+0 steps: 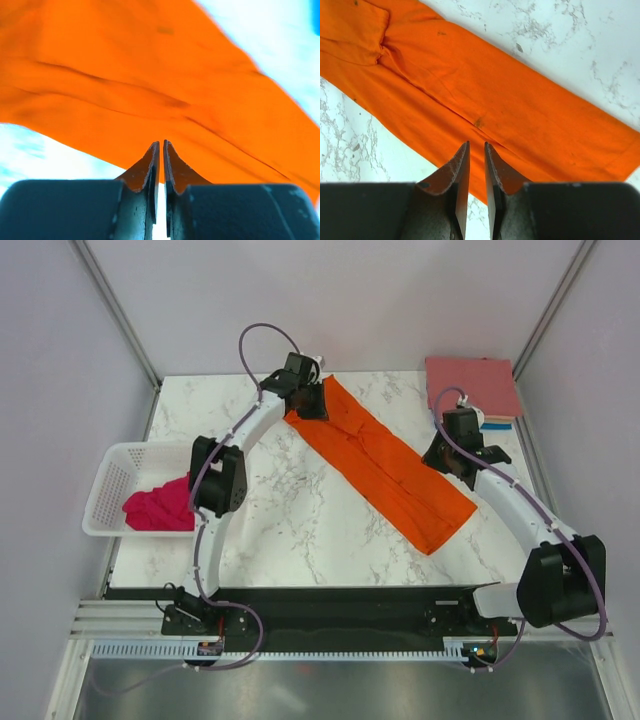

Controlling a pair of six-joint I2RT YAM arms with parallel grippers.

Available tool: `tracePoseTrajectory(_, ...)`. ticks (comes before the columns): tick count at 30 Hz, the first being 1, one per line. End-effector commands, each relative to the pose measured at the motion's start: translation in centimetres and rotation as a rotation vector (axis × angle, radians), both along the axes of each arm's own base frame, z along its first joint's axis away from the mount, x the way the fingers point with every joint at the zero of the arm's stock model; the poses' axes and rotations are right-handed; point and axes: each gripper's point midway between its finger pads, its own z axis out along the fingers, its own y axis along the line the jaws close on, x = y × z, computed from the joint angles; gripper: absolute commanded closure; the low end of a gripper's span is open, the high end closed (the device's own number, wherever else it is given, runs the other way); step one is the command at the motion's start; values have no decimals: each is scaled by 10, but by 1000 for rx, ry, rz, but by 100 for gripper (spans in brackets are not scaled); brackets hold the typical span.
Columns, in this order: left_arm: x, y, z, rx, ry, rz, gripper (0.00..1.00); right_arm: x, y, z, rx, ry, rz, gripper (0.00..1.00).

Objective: Fold and stack the t-shirts
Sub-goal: Fold the tshirt

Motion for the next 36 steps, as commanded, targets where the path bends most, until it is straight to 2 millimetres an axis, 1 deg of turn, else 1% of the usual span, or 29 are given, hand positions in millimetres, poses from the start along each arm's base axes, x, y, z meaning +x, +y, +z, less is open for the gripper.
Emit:
tracePoseTrajectory(1,-58,-81,83,-182,-95,-192,87,-12,-10,32,-5,-50,-6,75)
tracePoseTrajectory(2,-74,-88,72,-173,-62,-209,87,-15,-10,34,-4,-50,-5,75)
tracePoseTrajectory(3,-86,-96,74,-178,-54,-213,87,-20,-11,34,-4,-42,-3,75)
tracePoseTrajectory(4,-108,-116,70,-177,-33,-252,87,-23,-11,41,4,-58,-2,74)
tracePoseTrajectory(5,-123,-125,60,-177,5,-264,87,-26,-11,43,5,-62,4,74)
tracePoseTrajectory(6,-142,-141,54,-175,25,-301,87,-30,-11,49,9,-70,8,74)
tracePoseTrajectory(8,-159,-153,41,-161,57,-312,88,-34,-10,54,18,-72,15,74)
tracePoseTrajectory(9,-171,-162,31,-146,74,-327,88,-35,-9,58,23,-82,18,74)
tracePoseTrajectory(11,-178,-167,20,-142,101,-320,88,-38,-8,64,28,-92,26,74)
tracePoseTrajectory(13,-185,-174,0,-126,139,-322,88,-40,-8,69,29,-105,31,73)
tracePoseTrajectory(15,-192,-182,-8,-128,161,-334,88,-42,-7,71,34,-110,39,73)
tracePoseTrajectory(16,-195,-182,-19,-120,187,-332,88,-42,-7,70,34,-109,40,73)
tracePoseTrajectory(18,-199,-183,-27,-122,219,-323,88,-43,-7,71,37,-110,40,73)
tracePoseTrajectory(20,-203,-181,-42,-102,242,-322,88,-43,-7,69,34,-104,41,73)
tracePoseTrajectory(21,-203,-180,-46,-95,248,-320,88,-42,-7,69,34,-107,40,73)
tracePoseTrajectory(24,-204,-169,-65,-45,262,-288,88,-40,-6,70,38,-110,41,73)
tracePoseTrajectory(26,-209,-163,-80,-21,290,-279,88,-38,-5,70,38,-113,45,73)
tracePoseTrajectory(30,-217,-151,-99,23,330,-259,89,-36,0,69,50,-113,73,71)
tracePoseTrajectory(32,-227,-139,-109,53,371,-237,89,-36,2,66,55,-111,85,71)
tracePoseTrajectory(33,-231,-135,-105,56,375,-233,89,-37,2,64,54,-105,88,70)
tracePoseTrajectory(34,-240,-120,-116,97,395,-214,90,-38,2,60,52,-94,92,71)
tracePoseTrajectory(35,-244,-111,-117,117,396,-203,90,-39,2,56,46,-85,100,70)
tracePoseTrajectory(36,-246,-104,-106,122,375,-194,90,-40,3,53,44,-79,105,70)
